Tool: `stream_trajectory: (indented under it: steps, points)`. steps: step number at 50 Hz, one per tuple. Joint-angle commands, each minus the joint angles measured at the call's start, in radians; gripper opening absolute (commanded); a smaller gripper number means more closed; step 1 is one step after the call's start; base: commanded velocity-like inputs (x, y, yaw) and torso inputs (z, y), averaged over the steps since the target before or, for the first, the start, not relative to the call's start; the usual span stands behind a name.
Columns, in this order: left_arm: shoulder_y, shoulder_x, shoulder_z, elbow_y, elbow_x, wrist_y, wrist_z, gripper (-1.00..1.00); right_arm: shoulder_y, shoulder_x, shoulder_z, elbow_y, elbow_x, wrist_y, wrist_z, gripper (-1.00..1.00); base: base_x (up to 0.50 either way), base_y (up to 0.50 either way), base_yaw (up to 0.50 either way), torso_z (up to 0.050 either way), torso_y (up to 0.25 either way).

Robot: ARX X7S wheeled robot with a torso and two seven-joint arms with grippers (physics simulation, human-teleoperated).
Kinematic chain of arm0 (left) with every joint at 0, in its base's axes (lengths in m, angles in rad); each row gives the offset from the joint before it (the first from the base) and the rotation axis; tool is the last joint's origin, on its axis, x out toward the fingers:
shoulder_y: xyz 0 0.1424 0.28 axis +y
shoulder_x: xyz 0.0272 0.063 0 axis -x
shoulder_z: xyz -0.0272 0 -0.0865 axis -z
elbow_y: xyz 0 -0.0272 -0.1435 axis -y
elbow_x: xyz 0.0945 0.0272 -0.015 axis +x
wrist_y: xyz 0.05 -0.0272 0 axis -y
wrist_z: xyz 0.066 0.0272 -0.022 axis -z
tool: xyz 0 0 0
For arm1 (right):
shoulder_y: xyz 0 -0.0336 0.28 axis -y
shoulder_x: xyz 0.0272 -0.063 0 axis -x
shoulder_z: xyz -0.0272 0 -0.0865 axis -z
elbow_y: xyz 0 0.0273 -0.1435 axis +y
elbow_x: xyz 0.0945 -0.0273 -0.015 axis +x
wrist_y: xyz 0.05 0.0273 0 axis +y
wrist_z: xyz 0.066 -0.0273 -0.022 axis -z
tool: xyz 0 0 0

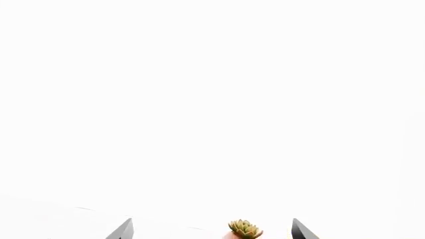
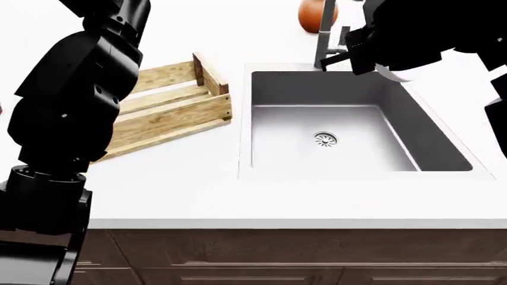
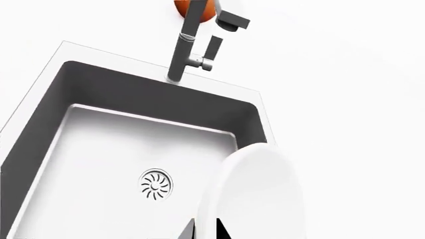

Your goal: Move the fresh-baked cupcake off the tray onto the counter, and place the bowl used for mixing into the sink.

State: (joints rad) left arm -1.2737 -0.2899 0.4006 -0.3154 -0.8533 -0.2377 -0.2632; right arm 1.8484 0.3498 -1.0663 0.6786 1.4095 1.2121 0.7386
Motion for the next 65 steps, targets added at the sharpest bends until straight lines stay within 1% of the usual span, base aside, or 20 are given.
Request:
stream_trajectory:
  steps: [1,5,9,11,19,35,42,65]
  points:
    - [-0.001,-0.001,0.0,0.001,-0.003,0.0,-0.002,1.0,0.004,0.0,0.002,-0.003,-0.016,0.002,0.003,-1.0,0.0,-0.27,0.0,0.0,0.0]
    - [0.003,-0.012,-0.003,0.025,-0.013,-0.013,-0.011,1.0,0.007,-0.002,-0.001,-0.001,-0.019,0.002,-0.003,-1.0,0.0,-0.27,0.0,0.0,0.003]
    - [-0.001,-0.005,0.0,0.009,-0.007,-0.004,-0.005,1.0,0.009,-0.006,-0.005,0.005,-0.018,0.011,-0.005,-1.0,0.0,-0.22,0.0,0.0,0.0]
    - [-0.004,0.001,0.002,-0.003,-0.002,0.003,0.0,1.0,0.016,-0.017,-0.027,0.017,-0.037,0.018,-0.014,-1.0,0.0,0.0,0.0,0.0,0.0]
    - [-0.001,-0.002,0.002,0.001,-0.004,0.003,-0.004,1.0,0.007,-0.016,-0.025,0.018,-0.03,0.015,-0.028,-1.0,0.05,0.0,0.0,0.0,0.0]
    - [0.0,-0.007,0.003,0.009,-0.009,0.0,-0.006,1.0,0.004,-0.02,-0.03,0.033,-0.008,0.059,-0.006,-1.0,0.11,0.0,0.0,0.0,0.001]
    - [-0.005,0.002,0.006,-0.006,-0.003,0.01,-0.002,1.0,0.01,-0.033,-0.043,0.063,-0.019,0.059,-0.028,-1.0,0.11,0.0,0.0,0.0,0.0]
    - [-0.004,0.002,0.01,-0.012,-0.003,0.015,0.0,1.0,0.001,-0.032,-0.046,0.064,-0.015,0.05,-0.034,-1.0,0.14,0.0,0.0,0.0,0.001]
